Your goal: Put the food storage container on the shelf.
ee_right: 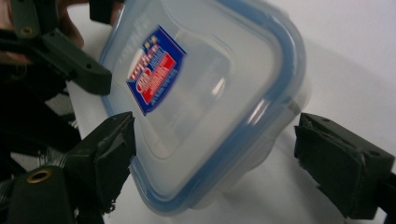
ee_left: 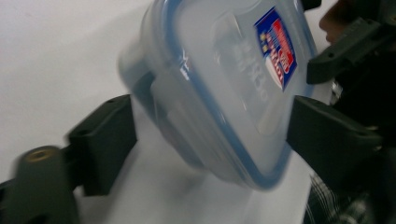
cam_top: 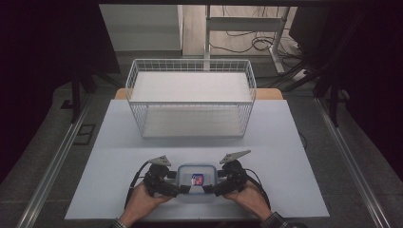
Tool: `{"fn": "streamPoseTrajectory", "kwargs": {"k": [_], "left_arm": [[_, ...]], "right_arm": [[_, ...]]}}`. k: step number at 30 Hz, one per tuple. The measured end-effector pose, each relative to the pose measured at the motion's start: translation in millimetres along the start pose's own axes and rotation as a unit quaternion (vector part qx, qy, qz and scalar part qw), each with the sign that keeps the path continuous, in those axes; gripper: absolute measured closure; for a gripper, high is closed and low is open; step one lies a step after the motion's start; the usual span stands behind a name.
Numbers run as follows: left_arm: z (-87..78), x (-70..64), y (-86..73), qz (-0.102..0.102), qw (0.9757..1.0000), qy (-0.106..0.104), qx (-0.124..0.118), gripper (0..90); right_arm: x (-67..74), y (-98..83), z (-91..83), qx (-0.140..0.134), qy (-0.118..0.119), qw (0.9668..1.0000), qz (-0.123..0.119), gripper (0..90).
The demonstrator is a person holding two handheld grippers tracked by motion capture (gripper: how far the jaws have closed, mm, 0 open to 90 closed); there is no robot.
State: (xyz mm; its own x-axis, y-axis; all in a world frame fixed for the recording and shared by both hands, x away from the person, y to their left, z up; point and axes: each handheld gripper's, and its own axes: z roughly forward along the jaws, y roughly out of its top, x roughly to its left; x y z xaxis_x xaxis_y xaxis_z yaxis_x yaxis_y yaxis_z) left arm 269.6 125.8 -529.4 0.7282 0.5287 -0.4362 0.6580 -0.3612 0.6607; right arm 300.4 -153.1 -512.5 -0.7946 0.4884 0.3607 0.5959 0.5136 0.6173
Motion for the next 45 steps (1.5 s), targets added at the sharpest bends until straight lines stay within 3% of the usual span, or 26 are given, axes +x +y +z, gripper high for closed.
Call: {"fn": "streamPoseTrajectory", "kwargs": {"k": [1, 2, 5, 6, 10, 11, 12, 15, 18, 21, 22, 24, 27, 35, 40, 44, 45], "left_arm": [[0.0, 0.0, 0.0, 0.0, 1.0, 0.0, 0.0, 27.7], [3.5, -4.8, -3.2, 0.017, 0.9997, -0.006, 0.016, 31.0], [9.1, -10.1, -3.9, 0.034, 0.9988, -0.006, 0.035, 28.1], [7.8, -14.2, -3.7, 0.047, 0.9982, 0.002, 0.038, 28.8], [-1.5, -8.8, -7.1, 0.034, 0.9993, -0.006, 0.013, 35.7], [-1.5, -8.8, -7.1, 0.034, 0.9993, -0.006, 0.013, 42.6], [-6.1, -5.8, -8.2, 0.029, 0.9995, -0.012, -0.003, 46.3], [-3.8, -5.0, -8.9, 0.031, 0.9994, -0.011, 0.007, 49.7], [-1.6, -5.2, -9.4, 0.033, 0.9993, -0.014, 0.012, 50.2], [-4.1, -3.0, -7.1, 0.031, 0.9992, -0.022, -0.009, 44.1], [-5.9, 2.1, -3.4, 0.027, 0.9987, -0.028, -0.031, 40.7], [-4.6, 6.5, 0.0, 0.025, 0.9979, -0.045, -0.039, 39.4], [-4.0, 7.2, 1.4, 0.026, 0.9979, -0.042, -0.042, 46.0], [-3.0, 5.8, -0.2, 0.022, 0.9984, -0.039, -0.036, 49.0], [-4.7, 4.5, -3.0, 0.011, 0.9984, -0.043, -0.036, 50.4], [-5.8, 4.5, -5.1, 0.005, 0.9981, -0.048, -0.039, 51.7], [-6.8, 4.8, -5.7, 0.001, 0.9978, -0.053, -0.041, 53.1]], "right_arm": [[0.0, 0.0, 0.0, 0.0, 0.0, 1.0, 0.0, 16.4], [1.1, -3.5, 0.4, 0.006, 0.031, 0.9995, -0.004, 26.4], [8.2, -5.2, 2.1, 0.007, 0.036, 0.9992, -0.016, 27.5], [16.4, -4.4, 1.0, 0.009, 0.018, 0.9992, -0.034, 27.7], [13.0, -7.6, -3.7, 0.008, 0.026, 0.9993, -0.027, 29.4], [13.0, -7.6, -3.7, 0.008, 0.026, 0.9993, -0.027, 29.4], [10.2, -8.5, -6.7, 0.004, 0.018, 0.9995, -0.024, 29.5], [6.8, -9.6, -9.6, -0.001, 0.021, 0.9997, -0.015, 30.6], [6.2, -8.5, -11.1, -0.001, 0.019, 0.9996, -0.021, 30.8], [4.8, -7.7, -12.0, -0.002, 0.028, 0.9993, -0.024, 32.5], [3.5, -6.9, -12.7, -0.003, 0.041, 0.9987, -0.03, 33.8], [2.4, -6.4, -12.3, -0.004, 0.044, 0.9986, -0.03, 33.5], [-0.3, -6.4, -11.3, -0.002, 0.04, 0.9988, -0.029, 31.6], [-5.7, -7.7, -21.9, -0.016, 0.004, 0.9998, -0.011, 24.9], [-11.9, -14.1, -35.3, -0.032, 0.012, 0.9992, 0.022, 35.0], [-10.2, -19.1, -38.2, -0.031, 0.009, 0.9991, 0.028, 40.6], [-9.6, -22.6, -40.0, -0.031, 0.011, 0.999, 0.03, 45.7]]}}
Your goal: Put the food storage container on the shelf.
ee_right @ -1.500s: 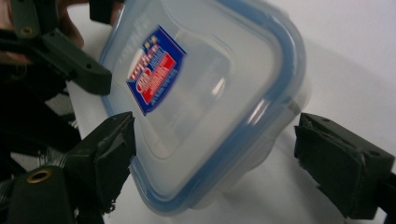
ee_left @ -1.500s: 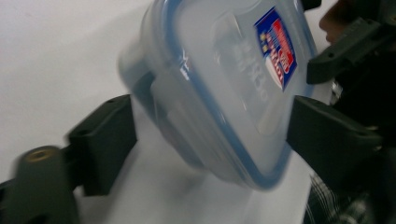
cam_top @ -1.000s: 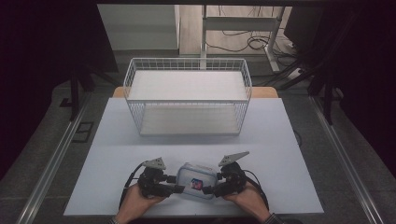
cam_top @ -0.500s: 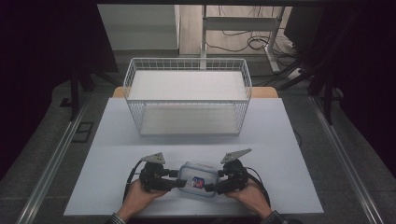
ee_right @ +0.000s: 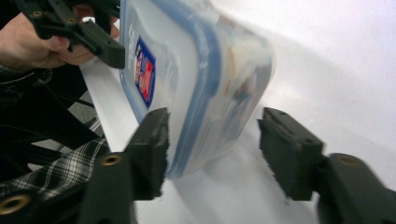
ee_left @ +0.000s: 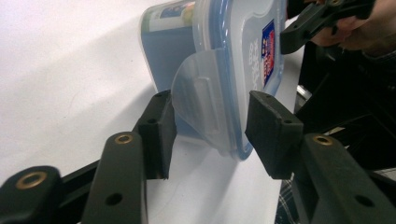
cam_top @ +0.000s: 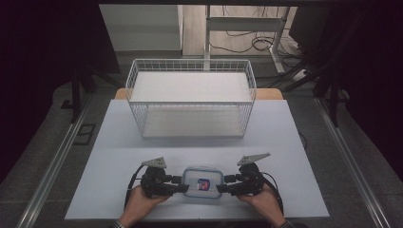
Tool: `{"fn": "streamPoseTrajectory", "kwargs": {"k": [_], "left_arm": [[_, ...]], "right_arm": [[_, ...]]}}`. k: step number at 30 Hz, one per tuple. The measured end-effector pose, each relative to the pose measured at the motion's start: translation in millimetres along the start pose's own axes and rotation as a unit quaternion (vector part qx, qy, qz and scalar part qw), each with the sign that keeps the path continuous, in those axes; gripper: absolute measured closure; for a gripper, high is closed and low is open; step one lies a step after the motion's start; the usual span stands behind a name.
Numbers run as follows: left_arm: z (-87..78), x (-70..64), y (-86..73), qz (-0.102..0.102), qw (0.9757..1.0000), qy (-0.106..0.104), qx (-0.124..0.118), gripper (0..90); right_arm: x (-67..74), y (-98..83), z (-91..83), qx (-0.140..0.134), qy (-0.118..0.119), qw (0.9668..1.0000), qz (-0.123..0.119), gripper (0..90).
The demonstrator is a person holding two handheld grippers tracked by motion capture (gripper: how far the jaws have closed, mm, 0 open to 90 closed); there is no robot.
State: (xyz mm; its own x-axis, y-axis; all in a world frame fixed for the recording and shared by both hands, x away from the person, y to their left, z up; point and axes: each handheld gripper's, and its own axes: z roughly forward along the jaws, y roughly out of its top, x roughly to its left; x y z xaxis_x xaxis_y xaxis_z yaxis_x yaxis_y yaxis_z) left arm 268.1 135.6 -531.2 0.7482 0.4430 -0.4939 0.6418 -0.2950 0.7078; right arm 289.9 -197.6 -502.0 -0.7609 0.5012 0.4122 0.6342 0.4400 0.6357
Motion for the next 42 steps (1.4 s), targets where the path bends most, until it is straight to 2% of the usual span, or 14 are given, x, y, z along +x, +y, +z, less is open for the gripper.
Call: {"fn": "streamPoseTrajectory", "kwargs": {"k": [3, 6, 8, 10, 16, 19, 25, 28, 30, 37, 40, 42], "left_arm": [[-0.7, 1.0, -0.8, -0.007, 0.9999, -0.005, -0.006, 54.3], [-1.7, 2.3, -1.3, -0.013, 0.9998, -0.007, -0.01, 55.3], [-3.9, 5.4, -2.0, -0.021, 0.9995, -0.017, -0.017, 57.1], [-4.6, 7.6, -2.0, -0.026, 0.9993, -0.02, -0.02, 57.7], [-5.9, 13.2, -2.6, -0.045, 0.9983, -0.025, -0.029, 57.7], [-12.1, 15.0, 0.7, -0.051, 0.997, -0.03, -0.05, 57.7], [-19.8, 15.5, 5.1, -0.061, 0.995, -0.038, -0.069, 57.7], [-22.9, 15.6, 7.5, -0.062, 0.9945, -0.039, -0.074, 57.7], [-27.8, 13.4, 12.9, -0.054, 0.9947, -0.035, -0.08, 57.7], [-35.8, 10.8, 26.0, -0.044, 0.9956, -0.021, -0.08, 57.7], [-38.2, 10.1, 30.1, -0.044, 0.9955, -0.018, -0.082, 57.7], [-43.5, 10.5, 36.5, -0.045, 0.9949, -0.014, -0.09, 57.8]], "right_arm": [[-0.6, -1.7, -1.1, -0.005, 0.015, 0.9999, 0.006, 53.9], [-0.2, -1.4, -0.3, -0.008, 0.017, 0.9998, 0.008, 54.1], [-1.1, -1.4, 0.3, -0.011, 0.019, 0.9997, 0.01, 54.6], [-3.0, -1.5, 1.4, -0.018, 0.026, 0.9992, 0.024, 55.0], [-4.8, -0.5, 4.5, -0.028, 0.027, 0.9986, 0.035, 55.3], [-4.1, 1.2, 4.2, -0.042, 0.034, 0.9977, 0.041, 55.9], [-1.8, 10.0, -1.5, -0.074, 0.045, 0.9955, 0.039, 57.2], [-2.2, 13.6, -3.2, -0.083, 0.049, 0.9945, 0.04, 57.8], [-4.1, 19.3, -6.5, -0.097, 0.065, 0.992, 0.047, 59.0], [-5.4, 35.6, -10.8, -0.108, 0.066, 0.991, 0.042, 58.7], [-6.8, 41.1, -12.9, -0.114, 0.067, 0.9903, 0.043, 58.8], [-7.8, 51.0, -15.3, -0.121, 0.07, 0.9893, 0.042, 58.7]]}}
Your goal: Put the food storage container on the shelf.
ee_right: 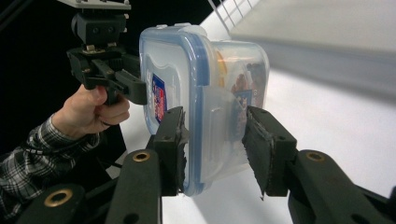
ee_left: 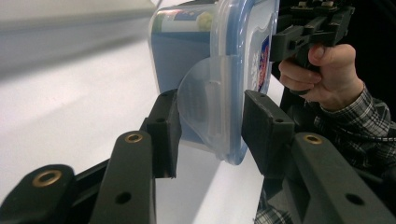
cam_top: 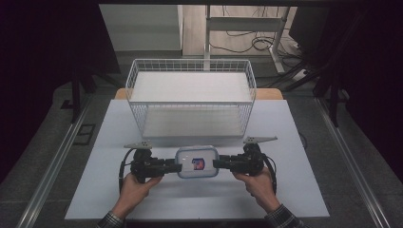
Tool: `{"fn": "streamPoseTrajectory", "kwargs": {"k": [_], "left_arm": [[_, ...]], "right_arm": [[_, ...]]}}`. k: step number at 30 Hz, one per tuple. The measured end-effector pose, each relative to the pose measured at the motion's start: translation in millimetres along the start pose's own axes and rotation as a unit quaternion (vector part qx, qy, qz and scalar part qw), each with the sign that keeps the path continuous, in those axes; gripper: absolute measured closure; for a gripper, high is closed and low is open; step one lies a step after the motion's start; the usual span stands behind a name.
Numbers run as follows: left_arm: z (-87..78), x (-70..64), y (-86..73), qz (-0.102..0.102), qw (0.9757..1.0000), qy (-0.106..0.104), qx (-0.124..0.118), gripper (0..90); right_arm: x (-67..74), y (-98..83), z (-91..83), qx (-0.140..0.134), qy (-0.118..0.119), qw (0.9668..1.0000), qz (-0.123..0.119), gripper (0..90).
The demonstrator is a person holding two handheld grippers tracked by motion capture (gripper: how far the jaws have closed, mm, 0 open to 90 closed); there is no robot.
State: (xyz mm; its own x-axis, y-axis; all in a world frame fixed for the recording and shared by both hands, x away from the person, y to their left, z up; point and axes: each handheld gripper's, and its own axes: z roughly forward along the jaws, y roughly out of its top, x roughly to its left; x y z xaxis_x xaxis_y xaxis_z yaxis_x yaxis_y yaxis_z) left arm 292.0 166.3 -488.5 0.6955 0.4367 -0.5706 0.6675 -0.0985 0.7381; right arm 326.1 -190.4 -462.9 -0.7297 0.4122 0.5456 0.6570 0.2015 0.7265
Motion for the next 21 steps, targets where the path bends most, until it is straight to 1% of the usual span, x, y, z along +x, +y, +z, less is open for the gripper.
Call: {"fn": "streamPoseTrajectory", "kwargs": {"k": [5, 9, 10, 11, 12, 13, 14, 15, 16, 17, 18, 19, 20, 21], "left_arm": [[-7.0, 0.7, 14.2, -0.001, 0.9999, 0.003, -0.012, 57.7], [-13.9, 0.2, 30.3, 0.001, 0.9998, 0.007, -0.021, 57.7], [-13.9, 0.2, 30.3, 0.001, 0.9998, 0.007, -0.021, 57.7], [-18.6, -0.8, 40.2, 0.004, 0.9996, 0.009, -0.025, 57.7], [-18.6, -0.8, 40.2, 0.004, 0.9996, 0.009, -0.025, 57.7], [-23.1, -1.8, 50.4, 0.006, 0.9995, 0.012, -0.029, 57.7], [-25.0, -2.3, 55.5, 0.007, 0.9993, 0.013, -0.033, 57.7], [-25.0, -2.3, 55.5, 0.007, 0.9993, 0.013, -0.033, 57.7], [-27.1, -2.8, 60.7, 0.009, 0.9993, 0.014, -0.034, 57.6], [-30.8, -3.9, 71.3, 0.014, 0.9991, 0.016, -0.037, 57.7], [-30.8, -3.9, 71.3, 0.014, 0.9991, 0.016, -0.037, 57.7], [-34.4, -4.3, 82.0, 0.018, 0.9989, 0.016, -0.04, 57.7], [-34.4, -4.3, 82.0, 0.018, 0.9989, 0.016, -0.04, 57.7], [-37.7, -3.3, 93.0, 0.019, 0.9988, 0.013, -0.043, 57.7]], "right_arm": [[3.5, 20.6, 1.5, -0.005, -0.003, 0.9999, -0.01, 58.7], [5.8, 38.9, 1.4, -0.009, -0.003, 0.9999, -0.014, 58.7], [5.8, 38.9, 1.4, -0.009, -0.003, 0.9999, -0.014, 58.7], [6.8, 48.5, 1.5, -0.013, -0.001, 0.9998, -0.016, 58.7], [7.6, 53.4, 1.5, -0.016, 0.001, 0.9997, -0.018, 58.7], [8.5, 58.4, 1.3, -0.018, 0.002, 0.9997, -0.017, 58.7], [9.4, 63.6, 1.1, -0.02, 0.002, 0.9996, -0.019, 58.7], [9.4, 63.6, 1.1, -0.02, 0.002, 0.9996, -0.019, 58.7], [11.0, 74.2, 0.5, -0.024, 0.003, 0.9994, -0.023, 58.6], [11.8, 79.5, 0.0, -0.026, 0.002, 0.9993, -0.026, 58.6], [11.8, 79.5, 0.0, -0.026, 0.002, 0.9993, -0.026, 58.6], [13.7, 90.2, -1.0, -0.031, 0.002, 0.9991, -0.03, 58.6], [14.7, 95.6, -1.9, -0.032, 0.002, 0.999, -0.031, 58.6], [15.8, 101.2, -2.6, -0.035, 0.001, 0.9989, -0.033, 58.6]]}}
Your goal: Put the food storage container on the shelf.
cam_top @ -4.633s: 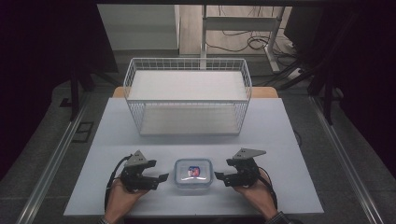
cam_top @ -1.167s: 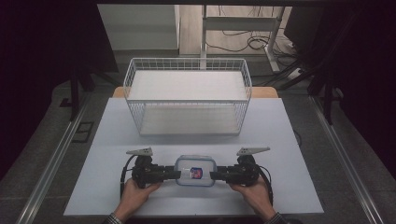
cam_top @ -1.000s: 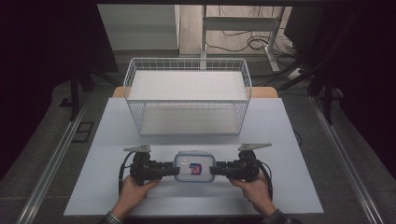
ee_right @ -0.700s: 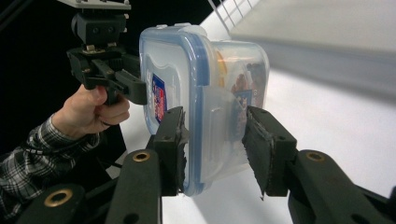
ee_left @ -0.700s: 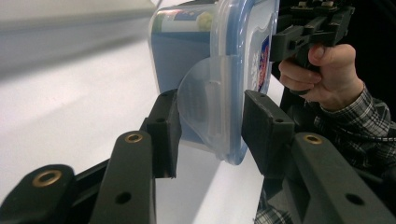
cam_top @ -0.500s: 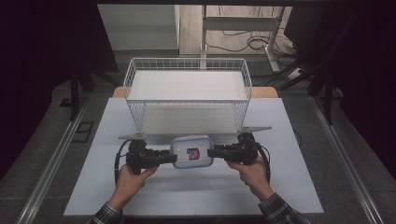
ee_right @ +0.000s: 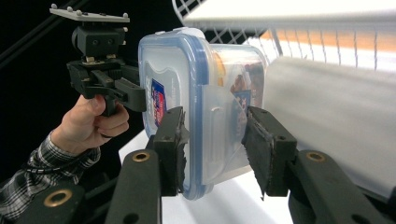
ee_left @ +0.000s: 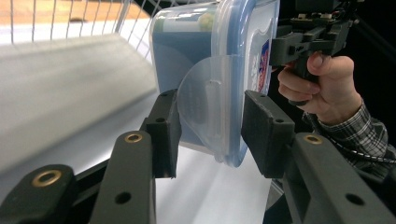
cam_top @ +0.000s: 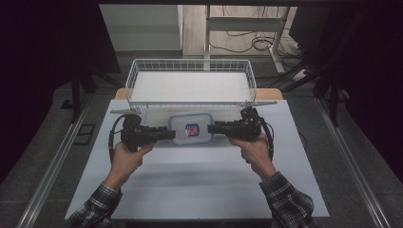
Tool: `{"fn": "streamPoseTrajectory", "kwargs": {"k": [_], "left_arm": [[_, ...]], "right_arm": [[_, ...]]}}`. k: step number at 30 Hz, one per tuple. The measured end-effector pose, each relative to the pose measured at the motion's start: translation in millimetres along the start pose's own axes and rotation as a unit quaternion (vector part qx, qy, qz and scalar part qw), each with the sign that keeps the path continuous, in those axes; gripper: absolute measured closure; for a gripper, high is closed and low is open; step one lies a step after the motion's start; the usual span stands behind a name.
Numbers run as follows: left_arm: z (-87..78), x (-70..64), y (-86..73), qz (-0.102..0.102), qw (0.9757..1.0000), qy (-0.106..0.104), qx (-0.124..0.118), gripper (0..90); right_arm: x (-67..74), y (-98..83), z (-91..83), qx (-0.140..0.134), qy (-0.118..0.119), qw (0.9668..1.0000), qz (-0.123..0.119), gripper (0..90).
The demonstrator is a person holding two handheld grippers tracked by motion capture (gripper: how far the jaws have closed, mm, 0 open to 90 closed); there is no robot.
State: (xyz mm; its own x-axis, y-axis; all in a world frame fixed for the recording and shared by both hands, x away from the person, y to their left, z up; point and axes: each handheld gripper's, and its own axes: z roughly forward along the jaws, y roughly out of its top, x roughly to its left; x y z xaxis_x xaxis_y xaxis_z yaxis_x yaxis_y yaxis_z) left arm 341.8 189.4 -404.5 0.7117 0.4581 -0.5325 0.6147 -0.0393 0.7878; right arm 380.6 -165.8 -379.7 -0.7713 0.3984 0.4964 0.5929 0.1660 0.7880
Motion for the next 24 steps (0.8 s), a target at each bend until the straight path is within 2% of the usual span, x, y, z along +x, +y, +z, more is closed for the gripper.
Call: {"fn": "streamPoseTrajectory", "kwargs": {"k": [1, 2, 3, 4, 5, 6, 8, 9, 10, 11, 12, 13, 14, 19, 24], "left_arm": [[0.0, 0.0, 0.0, 0.0, 1.0, 0.0, 0.0, 57.7], [-2.3, 1.8, 11.8, 0.0, 1.0, -0.002, -0.003, 57.6], [-2.3, 1.8, 11.8, 0.0, 1.0, -0.002, -0.003, 57.7], [-4.9, 2.9, 24.1, 0.001, 1.0, 0.0, -0.007, 57.6], [-4.9, 2.9, 24.1, 0.001, 1.0, 0.0, -0.007, 57.6], [-7.3, 3.0, 37.1, 0.004, 1.0, 0.005, -0.007, 57.7], [-9.6, 4.8, 50.1, 0.007, 0.9999, 0.007, -0.005, 57.6], [-9.6, 4.8, 50.1, 0.007, 0.9999, 0.007, -0.005, 57.7], [-11.2, 8.7, 62.5, 0.005, 1.0, 0.008, -0.001, 57.6], [-11.2, 8.7, 62.5, 0.005, 1.0, 0.008, -0.001, 57.6], [-12.0, 12.5, 73.7, 0.003, 0.9999, 0.01, -0.002, 57.6], [-12.0, 12.5, 73.7, 0.003, 0.9999, 0.01, -0.002, 57.6], [-11.4, 17.4, 83.2, 0.001, 0.9999, 0.01, -0.003, 57.6], [-5.8, 28.0, 97.2, -0.007, 0.9999, 0.009, -0.004, 57.5], [5.0, 46.1, 108.7, -0.021, 0.9997, 0.005, -0.014, 57.2]], "right_arm": [[0.0, 0.0, 0.0, 0.0, 0.0, 1.0, 0.0, 58.6], [1.0, 11.5, 0.1, -0.004, -0.003, 1.0, -0.005, 58.6], [1.2, 17.1, 0.1, -0.007, -0.004, 1.0, -0.006, 58.6], [1.3, 22.7, 0.5, -0.009, -0.005, 0.9999, -0.006, 58.5], [1.3, 22.7, 0.5, -0.009, -0.005, 0.9999, -0.006, 58.5], [0.6, 33.7, 1.4, -0.011, -0.004, 0.9999, -0.004, 58.3], [-0.5, 44.4, 2.7, -0.015, -0.005, 0.9999, -0.005, 58.1], [-1.2, 49.4, 3.5, -0.017, -0.006, 0.9998, -0.003, 58.1], [-2.3, 54.1, 4.3, -0.018, -0.006, 0.9998, -0.003, 58.1], [-2.3, 54.1, 4.3, -0.018, -0.006, 0.9998, -0.003, 58.1], [-5.1, 62.6, 6.6, -0.021, -0.007, 0.9998, -0.001, 58.1], [-5.1, 62.6, 6.6, -0.021, -0.007, 0.9998, -0.001, 58.1], [-8.6, 70.3, 8.7, -0.026, -0.008, 0.9996, 0.004, 58.1], [-17.9, 84.3, 11.3, -0.032, -0.013, 0.9994, 0.01, 57.9], [-33.3, 98.2, 14.8, -0.034, -0.025, 0.9988, 0.025, 57.8]]}}
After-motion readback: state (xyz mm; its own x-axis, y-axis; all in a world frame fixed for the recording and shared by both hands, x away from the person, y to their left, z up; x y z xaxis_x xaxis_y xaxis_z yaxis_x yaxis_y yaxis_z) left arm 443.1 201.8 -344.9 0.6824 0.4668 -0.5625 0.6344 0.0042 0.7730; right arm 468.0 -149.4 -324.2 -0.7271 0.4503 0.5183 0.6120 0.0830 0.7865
